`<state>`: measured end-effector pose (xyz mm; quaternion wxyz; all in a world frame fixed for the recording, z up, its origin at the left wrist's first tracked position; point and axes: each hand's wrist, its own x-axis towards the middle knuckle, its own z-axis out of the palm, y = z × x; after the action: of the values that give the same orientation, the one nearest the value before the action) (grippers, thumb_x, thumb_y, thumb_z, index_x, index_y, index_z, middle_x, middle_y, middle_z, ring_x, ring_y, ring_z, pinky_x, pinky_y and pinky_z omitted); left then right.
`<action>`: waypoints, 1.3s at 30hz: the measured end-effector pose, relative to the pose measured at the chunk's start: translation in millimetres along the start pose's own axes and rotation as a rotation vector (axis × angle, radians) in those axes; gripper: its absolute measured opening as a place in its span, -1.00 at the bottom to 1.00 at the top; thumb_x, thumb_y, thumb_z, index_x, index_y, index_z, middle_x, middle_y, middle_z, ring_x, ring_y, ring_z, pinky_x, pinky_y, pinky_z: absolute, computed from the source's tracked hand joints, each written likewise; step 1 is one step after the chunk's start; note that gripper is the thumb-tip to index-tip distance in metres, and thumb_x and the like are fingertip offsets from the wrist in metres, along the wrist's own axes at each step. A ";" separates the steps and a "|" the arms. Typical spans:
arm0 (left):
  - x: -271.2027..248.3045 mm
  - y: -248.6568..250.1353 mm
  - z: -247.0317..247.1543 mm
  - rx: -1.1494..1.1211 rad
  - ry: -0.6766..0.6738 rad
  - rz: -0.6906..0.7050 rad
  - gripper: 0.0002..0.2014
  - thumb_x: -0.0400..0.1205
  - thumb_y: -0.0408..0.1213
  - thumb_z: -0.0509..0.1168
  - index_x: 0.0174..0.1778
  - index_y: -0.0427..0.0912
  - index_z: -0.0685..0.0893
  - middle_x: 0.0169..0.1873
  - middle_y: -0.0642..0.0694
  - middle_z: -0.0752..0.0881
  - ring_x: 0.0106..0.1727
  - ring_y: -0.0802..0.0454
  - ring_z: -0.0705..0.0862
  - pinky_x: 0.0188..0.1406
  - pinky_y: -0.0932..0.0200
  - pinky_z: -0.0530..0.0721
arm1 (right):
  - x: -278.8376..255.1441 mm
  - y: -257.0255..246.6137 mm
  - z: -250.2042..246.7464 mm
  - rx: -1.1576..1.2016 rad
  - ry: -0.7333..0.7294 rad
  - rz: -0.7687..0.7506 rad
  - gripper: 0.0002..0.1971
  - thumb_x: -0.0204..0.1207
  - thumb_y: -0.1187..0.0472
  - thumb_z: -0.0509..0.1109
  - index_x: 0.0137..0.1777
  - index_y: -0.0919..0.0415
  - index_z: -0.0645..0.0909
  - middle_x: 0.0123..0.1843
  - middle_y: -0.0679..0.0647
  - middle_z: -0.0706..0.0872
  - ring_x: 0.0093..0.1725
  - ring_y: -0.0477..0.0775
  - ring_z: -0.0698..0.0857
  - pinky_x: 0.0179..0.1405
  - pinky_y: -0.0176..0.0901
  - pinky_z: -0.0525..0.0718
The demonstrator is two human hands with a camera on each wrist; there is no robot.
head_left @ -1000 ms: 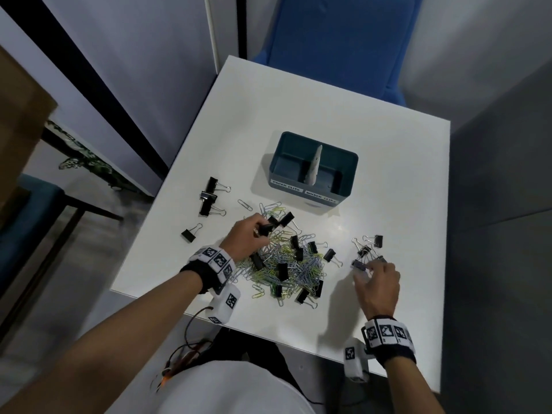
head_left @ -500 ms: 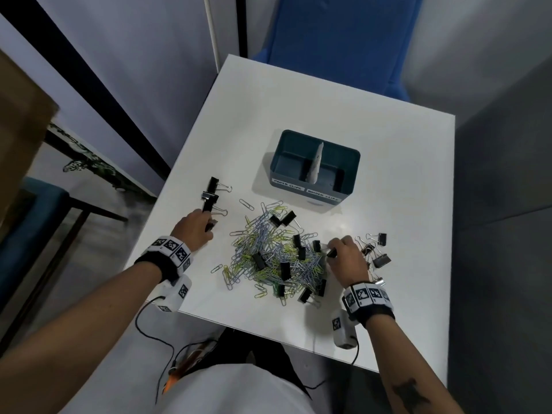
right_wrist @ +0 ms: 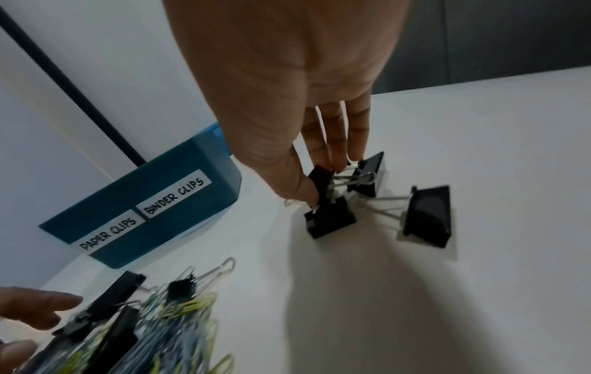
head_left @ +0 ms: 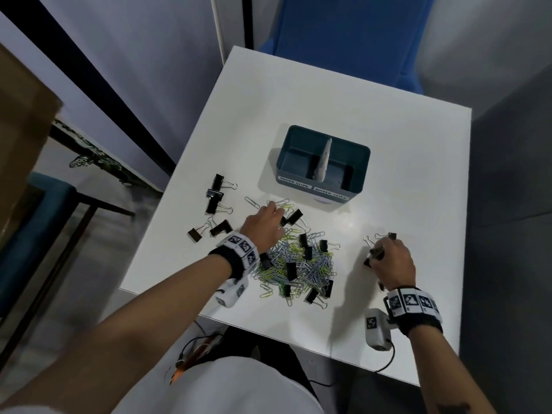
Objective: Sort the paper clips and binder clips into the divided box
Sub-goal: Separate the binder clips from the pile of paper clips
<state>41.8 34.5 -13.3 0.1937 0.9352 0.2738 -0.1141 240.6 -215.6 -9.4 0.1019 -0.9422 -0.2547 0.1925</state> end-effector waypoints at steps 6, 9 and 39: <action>11.8 17.0 11.7 0.039 -0.013 -0.018 -0.59 0.64 -0.10 0.29 0.32 -0.26 0.48 0.28 -0.20 0.51 0.22 -0.16 0.52 -0.12 -0.07 0.66 | 8.8 -14.6 -0.3 -0.030 0.040 -0.062 -0.78 0.38 0.30 0.46 0.03 0.26 0.67 0.05 0.30 0.64 0.08 0.36 0.56 -0.10 0.06 0.58; 12.6 22.3 13.6 0.059 -0.005 -0.014 -0.56 0.62 -0.01 0.31 0.27 -0.25 0.51 0.23 -0.19 0.57 0.18 -0.16 0.56 -0.07 -0.08 0.67 | 11.9 -48.0 4.4 0.013 0.031 -0.193 -0.78 0.47 0.27 0.42 0.11 0.26 0.64 0.07 0.27 0.65 0.06 0.26 0.57 -0.02 0.00 0.56; -139.3 -139.7 2.0 -0.123 0.110 -0.248 -0.64 0.39 -0.24 0.48 0.06 -0.01 0.56 -0.03 0.06 0.57 0.01 -0.04 0.63 -0.33 0.10 0.55 | 39.6 -68.5 8.5 0.201 0.093 -0.138 -0.64 0.42 0.03 0.51 0.16 0.14 0.62 0.07 0.11 0.64 -0.12 0.06 0.63 -0.09 -0.16 0.53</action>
<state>-150.9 76.8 -12.4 0.2195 0.8854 0.4039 -0.0689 238.4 -136.0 -9.5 0.2204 -0.9153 -0.2936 0.1657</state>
